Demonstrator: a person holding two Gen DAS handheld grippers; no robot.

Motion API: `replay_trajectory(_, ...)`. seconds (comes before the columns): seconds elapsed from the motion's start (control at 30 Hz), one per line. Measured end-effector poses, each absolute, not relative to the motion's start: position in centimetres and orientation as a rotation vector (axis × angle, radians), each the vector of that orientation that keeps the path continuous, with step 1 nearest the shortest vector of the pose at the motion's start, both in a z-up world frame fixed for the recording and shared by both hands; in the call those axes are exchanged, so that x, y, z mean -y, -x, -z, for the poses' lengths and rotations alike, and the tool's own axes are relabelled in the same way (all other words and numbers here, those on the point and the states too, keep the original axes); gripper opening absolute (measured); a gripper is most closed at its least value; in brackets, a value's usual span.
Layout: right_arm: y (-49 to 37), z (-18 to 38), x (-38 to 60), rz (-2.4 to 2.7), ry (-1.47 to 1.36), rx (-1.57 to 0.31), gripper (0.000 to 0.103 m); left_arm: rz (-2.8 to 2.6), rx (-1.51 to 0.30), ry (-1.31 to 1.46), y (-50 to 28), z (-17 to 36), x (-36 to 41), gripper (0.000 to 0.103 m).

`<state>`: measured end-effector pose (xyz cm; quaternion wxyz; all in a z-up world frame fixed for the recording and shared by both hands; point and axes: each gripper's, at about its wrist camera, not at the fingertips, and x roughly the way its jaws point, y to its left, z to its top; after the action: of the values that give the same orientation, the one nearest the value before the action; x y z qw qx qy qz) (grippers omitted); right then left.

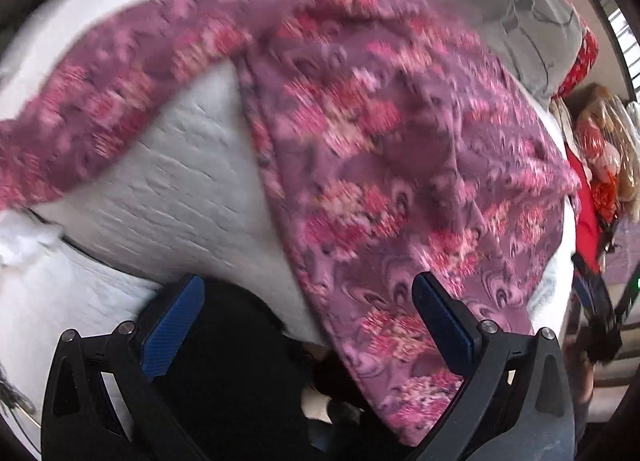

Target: Fold small clothes

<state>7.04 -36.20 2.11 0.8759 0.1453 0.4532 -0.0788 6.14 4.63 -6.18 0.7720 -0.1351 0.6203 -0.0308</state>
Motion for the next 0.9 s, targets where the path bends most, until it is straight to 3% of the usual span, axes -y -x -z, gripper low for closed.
replay_trajectory(0.23,-11.3,-0.8,37.2,0.160,-0.320,-0.952,0.101,0.217,-1.440,0.309,-6.2,7.8,0.2,0.103)
replay_trajectory(0.27,-11.9,-0.5,37.1,0.146,-0.320,-0.963,0.096,0.236,-1.461,0.328,-6.1,8.1,0.7,0.103)
replay_trajectory(0.33,-12.7,0.1,36.8,0.106,-0.328,-0.984,0.078,0.266,-1.481,0.360,-5.9,8.4,1.3,0.100)
replay_trajectory(0.4,-13.0,0.6,36.6,0.079,-0.350,-1.005,0.031,0.307,-1.477,0.372,-5.6,8.5,1.7,0.073)
replay_trajectory(0.43,-13.0,0.8,36.7,0.063,-0.374,-1.008,0.021,0.331,-1.471,0.373,-5.4,8.3,1.9,0.061)
replay_trajectory(0.47,-12.8,0.8,36.9,0.039,-0.406,-0.997,0.005,0.350,-1.465,0.376,-5.3,8.2,2.2,0.031)
replay_trajectory(0.5,-12.3,0.5,37.2,0.004,-0.445,-0.970,0.004,0.376,-1.458,0.385,-5.4,7.9,2.2,0.011)
replay_trajectory(0.53,-11.9,0.2,37.2,-0.004,-0.458,-0.953,0.004,0.389,-1.449,0.399,-5.5,7.6,2.2,0.007)
replay_trajectory(0.63,-10.2,-1.8,37.6,-0.054,-0.496,-0.888,0.003,0.391,-1.378,0.444,-5.7,5.5,0.5,0.002)
replay_trajectory(0.83,-6.0,-6.8,38.4,-0.118,-0.502,-0.783,0.003,0.317,-1.383,0.505,-5.0,5.1,-3.5,0.004)
replay_trajectory(0.87,-5.6,-7.1,38.7,-0.118,-0.505,-0.778,0.003,0.303,-1.403,0.494,-4.7,5.6,-3.3,0.013)
replay_trajectory(0.9,-5.2,-7.3,38.8,-0.116,-0.507,-0.777,0.003,0.289,-1.424,0.485,-4.4,6.2,-3.6,0.032)
